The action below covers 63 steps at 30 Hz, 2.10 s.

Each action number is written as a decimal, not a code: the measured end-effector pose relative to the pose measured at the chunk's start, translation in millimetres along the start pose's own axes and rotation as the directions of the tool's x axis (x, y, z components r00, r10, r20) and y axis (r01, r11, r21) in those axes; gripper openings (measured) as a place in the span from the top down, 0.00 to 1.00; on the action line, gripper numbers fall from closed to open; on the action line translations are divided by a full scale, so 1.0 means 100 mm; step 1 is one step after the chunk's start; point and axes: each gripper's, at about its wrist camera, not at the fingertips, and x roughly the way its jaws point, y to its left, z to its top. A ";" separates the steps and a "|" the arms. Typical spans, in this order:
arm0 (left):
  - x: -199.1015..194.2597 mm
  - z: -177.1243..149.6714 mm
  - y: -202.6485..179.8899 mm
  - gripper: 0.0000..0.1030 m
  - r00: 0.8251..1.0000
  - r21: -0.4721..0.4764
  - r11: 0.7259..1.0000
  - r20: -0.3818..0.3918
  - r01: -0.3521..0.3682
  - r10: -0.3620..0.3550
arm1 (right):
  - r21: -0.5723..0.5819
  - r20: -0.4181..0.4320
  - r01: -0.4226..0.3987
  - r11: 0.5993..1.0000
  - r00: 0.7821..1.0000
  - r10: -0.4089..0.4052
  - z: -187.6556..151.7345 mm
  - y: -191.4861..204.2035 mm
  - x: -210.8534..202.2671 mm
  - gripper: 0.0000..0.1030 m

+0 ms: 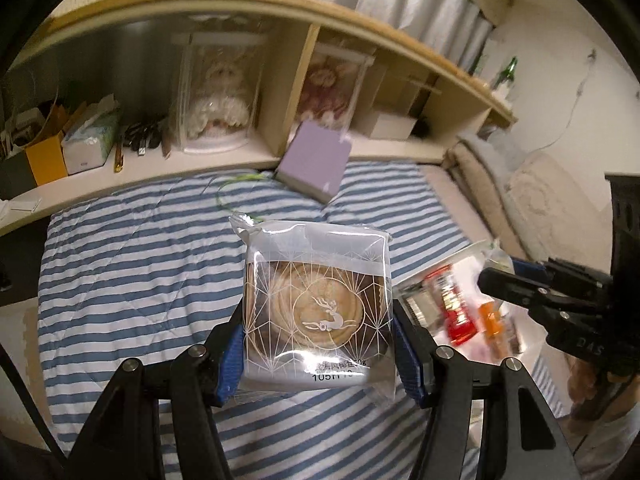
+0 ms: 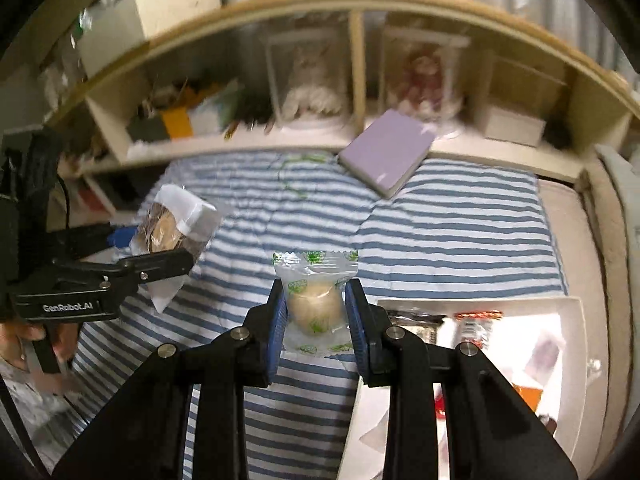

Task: Organize snacks
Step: 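Carry both bags into the white tray and open both tools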

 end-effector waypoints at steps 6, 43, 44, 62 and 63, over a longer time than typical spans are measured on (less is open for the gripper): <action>-0.28 -0.03 -0.26 0.40 0.997 0.034 0.999 0.064 0.029 -0.031 | 0.097 0.121 0.037 0.995 0.991 -0.049 -0.13 -0.20 -0.56 0.71; 2.89 0.20 -2.51 0.40 0.939 0.020 0.963 -0.230 0.267 -0.255 | 0.553 0.071 0.251 0.795 0.936 -0.346 -1.56 -2.66 -1.08 0.71; 2.99 0.21 -2.49 0.40 0.938 0.012 0.966 -0.242 0.259 -0.248 | 0.558 0.062 0.246 0.792 0.940 -0.336 -1.57 -2.70 -1.02 0.71; 3.91 0.33 -2.42 0.37 0.943 0.051 0.981 -0.291 0.185 -0.163 | 0.632 -0.018 0.190 0.751 0.973 -0.231 -1.56 -3.04 -0.35 0.56; 3.88 0.33 -2.41 0.35 0.944 0.050 0.982 -0.289 0.184 -0.162 | 0.640 -0.017 0.190 0.745 0.972 -0.234 -1.57 -3.05 -0.35 0.46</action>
